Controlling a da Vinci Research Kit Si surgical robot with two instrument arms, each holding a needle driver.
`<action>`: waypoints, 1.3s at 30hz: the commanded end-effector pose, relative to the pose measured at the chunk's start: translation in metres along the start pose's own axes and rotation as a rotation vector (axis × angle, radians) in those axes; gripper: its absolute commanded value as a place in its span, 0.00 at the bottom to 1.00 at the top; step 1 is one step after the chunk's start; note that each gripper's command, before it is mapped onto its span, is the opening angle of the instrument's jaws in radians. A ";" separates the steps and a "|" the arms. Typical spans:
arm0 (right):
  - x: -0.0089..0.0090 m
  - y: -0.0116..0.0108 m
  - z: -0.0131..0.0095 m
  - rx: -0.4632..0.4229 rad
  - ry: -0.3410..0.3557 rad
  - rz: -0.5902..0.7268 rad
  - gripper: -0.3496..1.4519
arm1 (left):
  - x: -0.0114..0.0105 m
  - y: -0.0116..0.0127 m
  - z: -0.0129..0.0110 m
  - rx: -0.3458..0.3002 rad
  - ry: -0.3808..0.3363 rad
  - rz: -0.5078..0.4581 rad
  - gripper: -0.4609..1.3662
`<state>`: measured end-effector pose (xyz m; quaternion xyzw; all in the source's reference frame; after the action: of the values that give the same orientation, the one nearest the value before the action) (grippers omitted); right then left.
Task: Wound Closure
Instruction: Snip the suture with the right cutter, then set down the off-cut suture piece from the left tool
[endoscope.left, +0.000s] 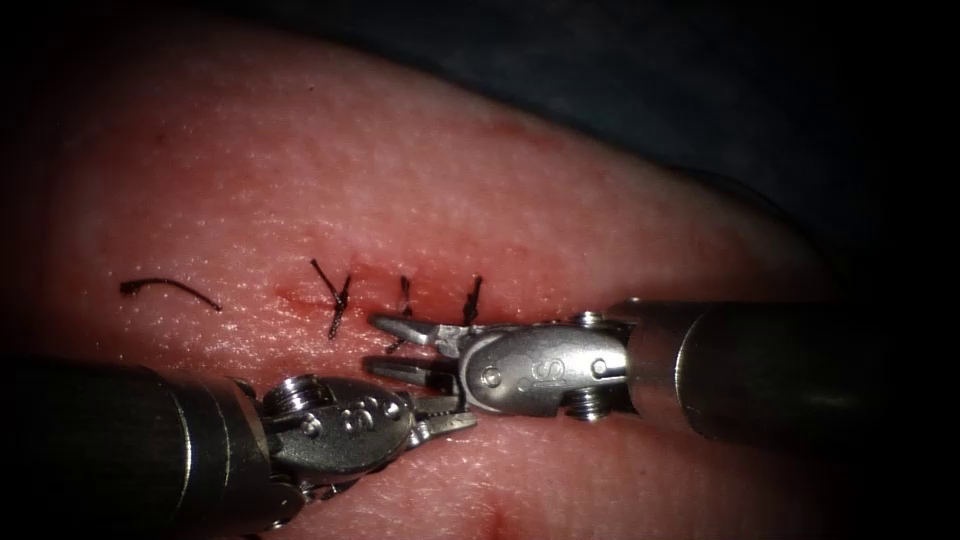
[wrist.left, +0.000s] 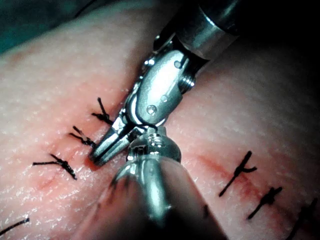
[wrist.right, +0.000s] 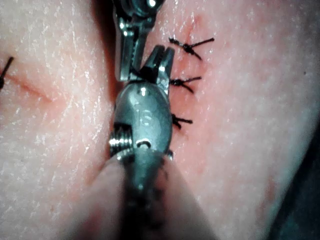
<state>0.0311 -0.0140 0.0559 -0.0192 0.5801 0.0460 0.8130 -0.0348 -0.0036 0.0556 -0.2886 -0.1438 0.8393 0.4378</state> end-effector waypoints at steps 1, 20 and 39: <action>-0.0001 0.0000 0.0001 0.009 0.003 -0.003 0.00 | 0.0000 0.0000 0.0000 -0.007 0.000 0.000 0.06; -0.0001 0.0007 -0.0003 -0.032 -0.024 -0.008 0.98 | -0.0008 -0.0004 -0.0009 -0.018 -0.001 0.007 0.06; 0.0006 0.0041 -0.0109 -0.049 -0.041 0.028 0.99 | -0.0013 -0.0002 -0.0015 -0.018 -0.002 0.040 0.06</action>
<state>0.0203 -0.0106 0.0517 -0.0351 0.5611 0.0750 0.8236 -0.0332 -0.0046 0.0547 -0.2933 -0.1436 0.8471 0.4193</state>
